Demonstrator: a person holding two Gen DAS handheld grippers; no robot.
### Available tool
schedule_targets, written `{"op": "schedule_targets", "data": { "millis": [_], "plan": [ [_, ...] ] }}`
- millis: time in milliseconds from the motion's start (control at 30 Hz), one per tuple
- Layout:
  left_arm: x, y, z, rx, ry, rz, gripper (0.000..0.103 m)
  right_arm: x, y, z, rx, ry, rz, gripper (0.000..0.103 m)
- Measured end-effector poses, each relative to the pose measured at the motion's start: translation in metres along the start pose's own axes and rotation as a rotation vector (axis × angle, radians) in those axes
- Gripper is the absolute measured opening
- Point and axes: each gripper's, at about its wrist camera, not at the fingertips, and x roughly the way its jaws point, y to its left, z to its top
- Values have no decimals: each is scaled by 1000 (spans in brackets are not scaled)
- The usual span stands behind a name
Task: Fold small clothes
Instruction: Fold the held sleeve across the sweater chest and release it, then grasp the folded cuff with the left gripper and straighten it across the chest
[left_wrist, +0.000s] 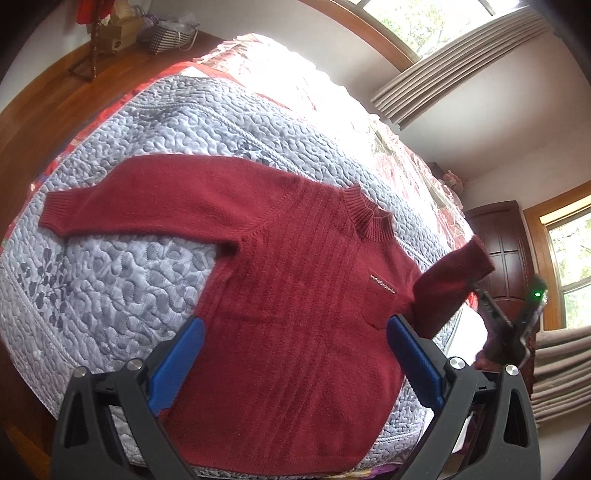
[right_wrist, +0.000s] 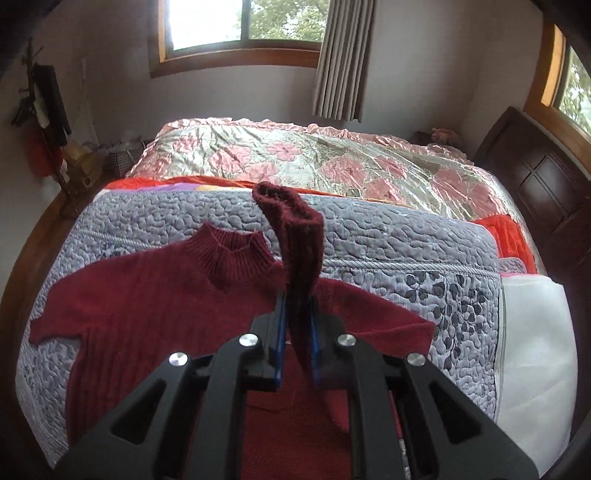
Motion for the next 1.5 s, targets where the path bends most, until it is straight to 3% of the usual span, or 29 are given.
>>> {"op": "schedule_targets", "data": {
  "millis": [267,500,667,900,1000,1167,1267,1300,1367,1400,1500],
  "plan": [
    [38,-17,32,-47,59,-176,99,82,92,-45,-280,122,-58,10],
    [93,-40,52,18,139,-198,99,129,140,-83,-460,171,-118,11],
    [150,-51,61,17,227,-231,99,128,147,-103,-513,172,-99,44],
    [238,-58,59,-59,360,-308,99,83,110,-131,-384,209,-26,51],
    [283,-59,52,-88,432,-301,99,62,91,-153,-294,262,-3,54],
    [331,-71,48,31,458,-270,99,36,78,-191,-217,344,24,55],
    [348,-85,40,119,512,-311,98,29,80,-204,-207,371,39,56],
    [349,-89,38,152,513,-311,96,27,80,-206,-200,375,44,56],
    [351,-94,36,187,532,-298,64,22,80,-210,-183,377,46,57],
    [347,-95,36,194,557,-299,41,22,80,-209,-177,375,46,58],
    [342,-103,41,228,574,-317,16,21,81,-205,-155,363,48,59]
  ]
}}
